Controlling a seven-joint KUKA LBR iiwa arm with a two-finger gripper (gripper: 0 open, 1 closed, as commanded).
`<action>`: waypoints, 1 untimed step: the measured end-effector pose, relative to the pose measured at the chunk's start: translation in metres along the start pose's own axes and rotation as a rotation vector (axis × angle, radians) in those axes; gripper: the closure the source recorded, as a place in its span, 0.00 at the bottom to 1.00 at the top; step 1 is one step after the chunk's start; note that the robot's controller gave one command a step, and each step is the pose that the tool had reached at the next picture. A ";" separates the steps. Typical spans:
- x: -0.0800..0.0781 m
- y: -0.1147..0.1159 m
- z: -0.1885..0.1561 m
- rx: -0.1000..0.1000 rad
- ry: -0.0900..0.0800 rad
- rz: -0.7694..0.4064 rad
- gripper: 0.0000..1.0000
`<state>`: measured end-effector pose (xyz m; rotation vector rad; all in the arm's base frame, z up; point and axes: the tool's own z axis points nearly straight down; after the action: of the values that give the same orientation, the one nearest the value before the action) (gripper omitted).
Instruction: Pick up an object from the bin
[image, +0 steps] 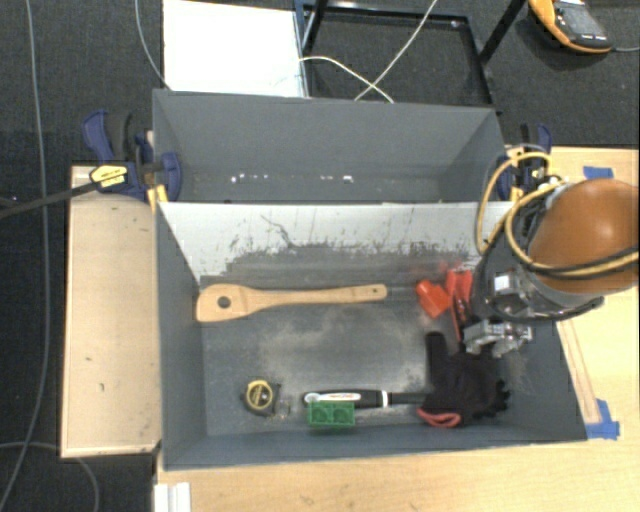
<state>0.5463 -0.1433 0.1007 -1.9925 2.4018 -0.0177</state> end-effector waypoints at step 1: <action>-0.028 0.003 -0.112 0.006 -0.002 0.212 1.00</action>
Offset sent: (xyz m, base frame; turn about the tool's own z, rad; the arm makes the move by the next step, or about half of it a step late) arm -0.0086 0.0086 0.0249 0.0299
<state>0.5456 -0.1152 0.2124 -1.7237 2.5938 -0.0192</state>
